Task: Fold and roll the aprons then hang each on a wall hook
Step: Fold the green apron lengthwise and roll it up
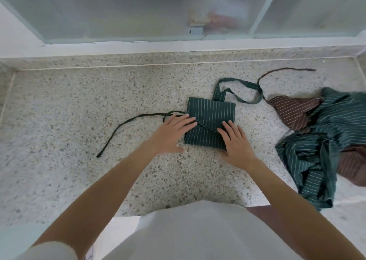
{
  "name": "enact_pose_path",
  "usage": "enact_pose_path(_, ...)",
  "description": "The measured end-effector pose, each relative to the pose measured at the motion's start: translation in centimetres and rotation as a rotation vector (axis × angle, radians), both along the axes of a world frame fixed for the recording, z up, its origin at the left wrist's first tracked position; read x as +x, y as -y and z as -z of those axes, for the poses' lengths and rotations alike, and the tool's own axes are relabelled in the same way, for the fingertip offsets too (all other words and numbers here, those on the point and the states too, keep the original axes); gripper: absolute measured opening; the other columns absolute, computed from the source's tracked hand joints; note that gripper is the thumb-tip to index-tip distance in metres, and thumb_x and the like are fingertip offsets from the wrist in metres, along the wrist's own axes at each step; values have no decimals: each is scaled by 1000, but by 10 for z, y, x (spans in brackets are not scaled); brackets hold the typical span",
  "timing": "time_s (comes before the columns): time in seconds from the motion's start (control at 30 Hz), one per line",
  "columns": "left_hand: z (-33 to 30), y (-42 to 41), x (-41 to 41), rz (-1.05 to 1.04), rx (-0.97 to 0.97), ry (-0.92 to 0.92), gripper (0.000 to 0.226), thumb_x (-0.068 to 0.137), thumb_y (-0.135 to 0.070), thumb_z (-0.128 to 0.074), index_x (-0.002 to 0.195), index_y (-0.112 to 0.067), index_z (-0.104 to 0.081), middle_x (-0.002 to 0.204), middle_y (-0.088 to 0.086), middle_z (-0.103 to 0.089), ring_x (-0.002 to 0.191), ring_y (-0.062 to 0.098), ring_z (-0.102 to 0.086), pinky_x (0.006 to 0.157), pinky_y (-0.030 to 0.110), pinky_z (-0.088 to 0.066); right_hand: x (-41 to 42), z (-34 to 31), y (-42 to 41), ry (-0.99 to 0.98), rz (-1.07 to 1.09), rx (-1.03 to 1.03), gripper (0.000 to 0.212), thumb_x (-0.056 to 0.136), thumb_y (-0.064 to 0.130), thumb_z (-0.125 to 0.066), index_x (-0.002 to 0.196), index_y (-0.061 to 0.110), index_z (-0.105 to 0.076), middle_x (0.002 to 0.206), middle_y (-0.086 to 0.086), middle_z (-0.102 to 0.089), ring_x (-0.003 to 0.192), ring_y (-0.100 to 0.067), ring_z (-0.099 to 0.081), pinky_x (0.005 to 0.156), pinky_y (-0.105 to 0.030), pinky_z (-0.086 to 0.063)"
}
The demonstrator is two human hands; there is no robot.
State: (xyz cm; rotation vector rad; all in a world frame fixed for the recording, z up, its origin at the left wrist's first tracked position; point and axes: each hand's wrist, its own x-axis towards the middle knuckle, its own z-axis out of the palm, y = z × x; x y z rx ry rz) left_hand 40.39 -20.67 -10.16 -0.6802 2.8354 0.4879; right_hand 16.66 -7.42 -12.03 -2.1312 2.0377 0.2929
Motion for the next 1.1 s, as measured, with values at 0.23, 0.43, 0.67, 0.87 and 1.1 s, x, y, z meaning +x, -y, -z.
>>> enact_pose_path(0.23,26,26,-15,26,-6,118,106,68,-76,-55,149,-24,-12,157,-9,-4,144,14,-3,113,38,14,-43,5,9,46,-189,164,87,83,62,-52,149,15,-19,155,-11,-11,144,-26,-8,115,-39,0)
enact_pose_path(0.43,32,18,-16,-150,17,-75,95,65,-78,-56,141,-25,-34,149,-10,-31,140,12,-18,116,35,6,-48,-19,20,500,161,83,42,94,24,-52,132,12,-42,114,-9,-61,88,-19,-63,81,-32,-49)
enact_pose_path(0.67,22,16,-60,-927,191,-284,63,76,-73,-49,105,-18,-59,99,0,-67,97,20,-60,102,40,-35,-38,-15,66,582,673,-139,15,101,25,-36,92,15,-42,57,4,-43,49,-15,-43,46,-30,-27)
enact_pose_path(0.87,20,40,-87,-1133,211,-103,65,74,-77,-47,100,-20,-64,85,0,-68,87,22,-63,95,41,-40,-41,-11,88,486,860,-69,32,101,33,-31,95,9,-51,71,-4,-51,70,-28,-55,57,-31,-30)
enact_pose_path(1.1,17,42,-80,-1140,289,-122,58,72,-74,-54,101,-24,-55,84,-9,-60,88,18,-61,91,43,-46,-24,-14,75,471,721,-42,33,96,47,-43,109,17,-47,67,0,-55,59,-20,-57,46,-25,-34)
